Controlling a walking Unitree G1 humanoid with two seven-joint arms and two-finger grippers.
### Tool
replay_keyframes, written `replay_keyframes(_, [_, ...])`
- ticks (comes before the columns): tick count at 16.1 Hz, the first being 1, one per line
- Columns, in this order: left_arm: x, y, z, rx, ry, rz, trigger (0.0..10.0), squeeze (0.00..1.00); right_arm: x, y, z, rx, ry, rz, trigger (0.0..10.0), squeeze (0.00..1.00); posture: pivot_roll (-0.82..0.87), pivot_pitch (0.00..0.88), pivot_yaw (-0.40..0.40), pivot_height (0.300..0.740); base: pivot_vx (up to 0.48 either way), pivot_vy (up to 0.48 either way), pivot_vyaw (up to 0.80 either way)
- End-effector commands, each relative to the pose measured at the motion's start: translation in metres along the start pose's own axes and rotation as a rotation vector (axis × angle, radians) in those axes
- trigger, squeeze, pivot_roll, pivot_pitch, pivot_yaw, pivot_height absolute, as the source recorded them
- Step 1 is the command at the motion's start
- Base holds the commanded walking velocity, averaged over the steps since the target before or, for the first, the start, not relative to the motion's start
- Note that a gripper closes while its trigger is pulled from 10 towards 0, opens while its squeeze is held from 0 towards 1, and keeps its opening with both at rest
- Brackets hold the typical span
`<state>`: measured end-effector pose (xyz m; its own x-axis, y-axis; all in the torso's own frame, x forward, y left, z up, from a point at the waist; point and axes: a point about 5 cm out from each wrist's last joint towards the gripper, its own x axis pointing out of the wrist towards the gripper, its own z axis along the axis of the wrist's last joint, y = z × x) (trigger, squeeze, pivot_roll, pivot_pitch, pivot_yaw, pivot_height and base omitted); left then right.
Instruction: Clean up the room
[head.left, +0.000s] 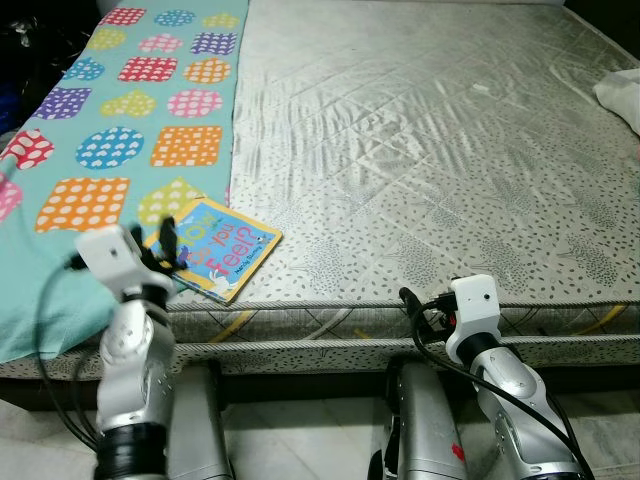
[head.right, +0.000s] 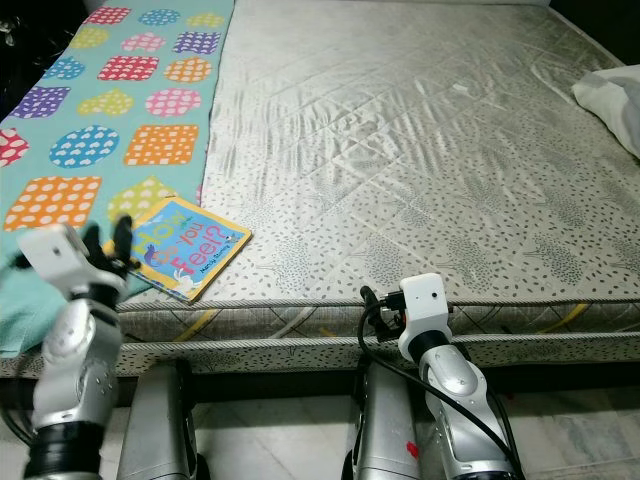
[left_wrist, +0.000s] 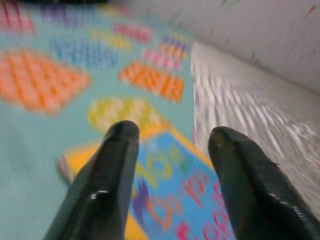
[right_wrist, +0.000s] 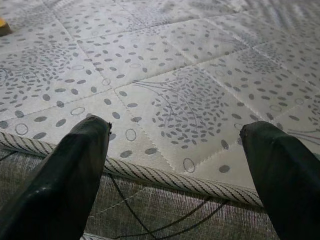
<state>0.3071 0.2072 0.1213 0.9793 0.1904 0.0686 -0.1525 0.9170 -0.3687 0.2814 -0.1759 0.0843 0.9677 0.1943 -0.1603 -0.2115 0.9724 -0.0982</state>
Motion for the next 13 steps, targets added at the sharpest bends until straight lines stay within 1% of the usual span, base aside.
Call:
replay_keyframes(1, [-0.005, 0.007, -0.018, -0.099, 0.104, 0.015, 10.0, 1.0, 0.0, -0.004, 0.0, -0.008, -0.001, -0.018, 10.0, 0.0, -0.13, 0.065, -0.019, 0.476, 0.0, 0.0, 0.0])
replay_keyframes(2, [-0.008, 0.011, -0.029, -0.193, 0.156, 0.037, 10.0, 1.0, 0.001, -0.003, 0.0, -0.01, -0.001, -0.017, 10.0, 0.0, -0.13, 0.065, -0.016, 0.476, 0.0, 0.0, 0.0])
replay_keyframes(3, [-0.01, 0.011, -0.034, -0.251, 0.181, 0.049, 10.0, 1.0, 0.001, -0.003, 0.0, -0.01, -0.001, -0.018, 10.0, 0.0, -0.13, 0.065, -0.016, 0.476, 0.0, 0.0, 0.0])
replay_keyframes(4, [-0.016, 0.011, -0.041, -0.374, 0.209, 0.104, 10.0, 1.0, 0.001, -0.005, 0.001, -0.012, -0.004, -0.023, 10.0, 0.0, -0.13, 0.067, -0.012, 0.476, 0.0, 0.0, 0.0])
replay_keyframes(5, [-0.02, 0.01, -0.049, -0.452, 0.247, 0.143, 10.0, 1.0, 0.001, -0.006, 0.001, -0.011, -0.004, -0.027, 10.0, 0.0, -0.13, 0.067, -0.013, 0.476, 0.0, 0.0, 0.0])
replay_keyframes(6, [-0.025, 0.009, -0.057, -0.484, 0.282, 0.158, 10.0, 1.0, 0.001, -0.007, 0.001, -0.012, -0.005, -0.03, 10.0, 0.0, -0.13, 0.068, -0.012, 0.476, 0.0, 0.0, 0.0])
replay_keyframes(7, [-0.027, 0.008, -0.061, -0.467, 0.296, 0.153, 10.0, 1.0, 0.001, -0.007, 0.001, -0.013, -0.005, -0.031, 10.0, 0.0, -0.13, 0.068, -0.012, 0.476, 0.0, 0.0, 0.0])
replay_keyframes(8, [-0.025, 0.009, -0.061, -0.462, 0.294, 0.144, 10.0, 1.0, 0.001, -0.006, 0.002, -0.012, -0.008, -0.032, 10.0, 0.0, -0.13, 0.071, -0.015, 0.476, 0.0, 0.0, 0.0])
replay_keyframes(9, [-0.024, 0.009, -0.06, -0.472, 0.294, 0.147, 10.0, 1.0, 0.001, -0.006, 0.002, -0.012, -0.009, -0.032, 10.0, 0.0, -0.13, 0.071, -0.015, 0.476, 0.0, 0.0, 0.0])
replay_keyframes(11, [-0.015, 0.011, -0.057, -0.474, 0.292, 0.141, 10.0, 1.0, 0.002, -0.007, 0.002, -0.012, -0.009, -0.036, 10.0, 0.0, -0.13, 0.07, -0.016, 0.476, 0.0, 0.0, 0.0])
replay_keyframes(12, [-0.006, 0.009, -0.055, -0.482, 0.288, 0.116, 10.0, 1.0, 0.002, -0.007, 0.003, -0.012, -0.013, -0.039, 10.0, 0.0, -0.14, 0.07, -0.015, 0.476, 0.0, 0.0, 0.0])
replay_keyframes(13, [-0.003, 0.007, -0.053, -0.487, 0.287, 0.1, 10.0, 1.0, 0.002, -0.007, 0.004, -0.013, -0.014, -0.041, 10.0, 0.0, -0.14, 0.069, -0.014, 0.476, 0.0, 0.0, 0.0])
